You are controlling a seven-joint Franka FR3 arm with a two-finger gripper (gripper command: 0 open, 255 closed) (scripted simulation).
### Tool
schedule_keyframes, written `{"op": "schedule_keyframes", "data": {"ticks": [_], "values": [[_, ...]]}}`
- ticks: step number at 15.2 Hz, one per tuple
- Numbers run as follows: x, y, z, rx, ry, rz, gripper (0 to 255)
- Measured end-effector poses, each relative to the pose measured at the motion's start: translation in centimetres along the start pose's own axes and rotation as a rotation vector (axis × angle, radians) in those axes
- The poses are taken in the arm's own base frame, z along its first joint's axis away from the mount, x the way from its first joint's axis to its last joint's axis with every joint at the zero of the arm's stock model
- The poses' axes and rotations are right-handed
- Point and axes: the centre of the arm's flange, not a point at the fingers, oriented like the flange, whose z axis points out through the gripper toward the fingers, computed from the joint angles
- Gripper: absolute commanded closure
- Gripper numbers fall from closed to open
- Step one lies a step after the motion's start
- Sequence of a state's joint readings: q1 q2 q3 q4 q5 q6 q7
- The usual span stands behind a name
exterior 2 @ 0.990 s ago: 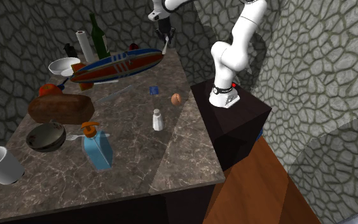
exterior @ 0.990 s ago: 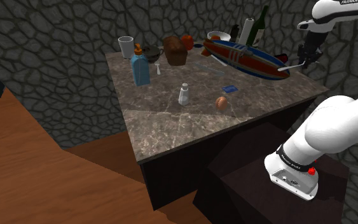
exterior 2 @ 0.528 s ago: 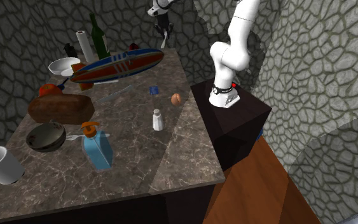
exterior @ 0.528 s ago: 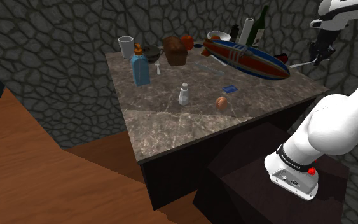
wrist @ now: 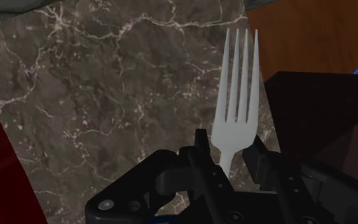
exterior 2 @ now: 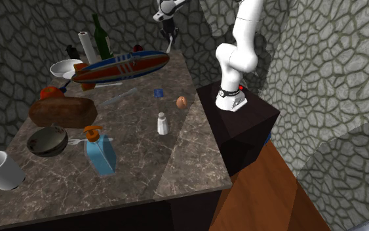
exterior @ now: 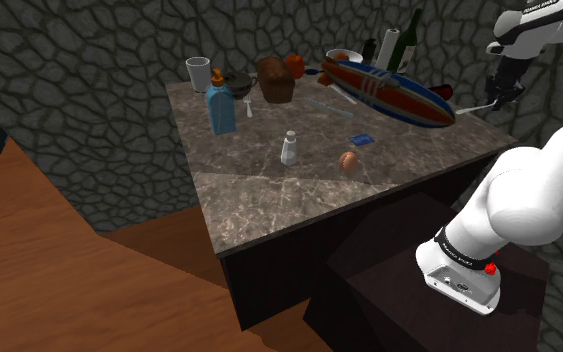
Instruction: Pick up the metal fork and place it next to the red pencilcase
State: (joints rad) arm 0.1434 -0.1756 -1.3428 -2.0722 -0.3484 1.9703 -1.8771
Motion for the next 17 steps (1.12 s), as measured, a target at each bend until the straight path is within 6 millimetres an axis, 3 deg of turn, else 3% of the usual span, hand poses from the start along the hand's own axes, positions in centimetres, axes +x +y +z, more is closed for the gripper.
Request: {"op": "schedule_keyframes", "data": {"ticks": [17], "values": [[1.0,1.0,8.9,0.0,0.001,0.0,255]]}}
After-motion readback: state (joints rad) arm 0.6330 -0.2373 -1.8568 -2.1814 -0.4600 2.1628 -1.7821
